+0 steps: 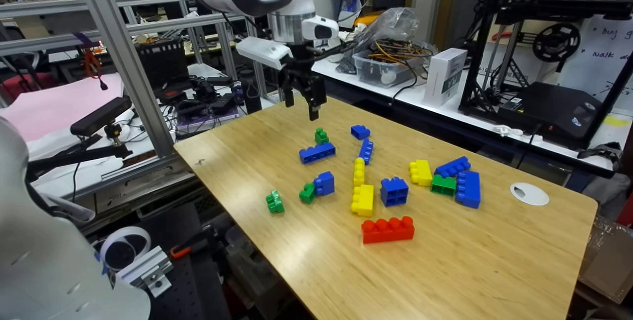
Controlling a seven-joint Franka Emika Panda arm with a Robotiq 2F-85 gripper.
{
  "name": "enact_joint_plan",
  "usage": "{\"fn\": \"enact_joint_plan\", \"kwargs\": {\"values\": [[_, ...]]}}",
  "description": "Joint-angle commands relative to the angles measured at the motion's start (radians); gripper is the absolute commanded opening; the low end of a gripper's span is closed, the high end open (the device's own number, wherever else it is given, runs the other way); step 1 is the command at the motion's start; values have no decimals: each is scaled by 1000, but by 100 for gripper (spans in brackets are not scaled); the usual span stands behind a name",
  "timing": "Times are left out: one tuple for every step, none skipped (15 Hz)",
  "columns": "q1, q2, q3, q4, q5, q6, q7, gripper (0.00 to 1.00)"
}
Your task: Pick up the blue block and move it to the right side of the table.
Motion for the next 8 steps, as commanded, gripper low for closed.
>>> {"fn": "enact_joint_plan", "kwargs": {"values": [[-5,126,5,41,11,90,23,100],[-5,168,5,49,7,119,33,100],[-4,211,5,65,0,135,48,100],[-5,254,2,76,-18,161,69,100],[-3,297,0,98,-20,169,85,100],[-1,344,-6,115,-29,193,108,100],[1,382,-10,137,-29,198,120,100],[10,423,-19,154,-48,215,156,100]]}}
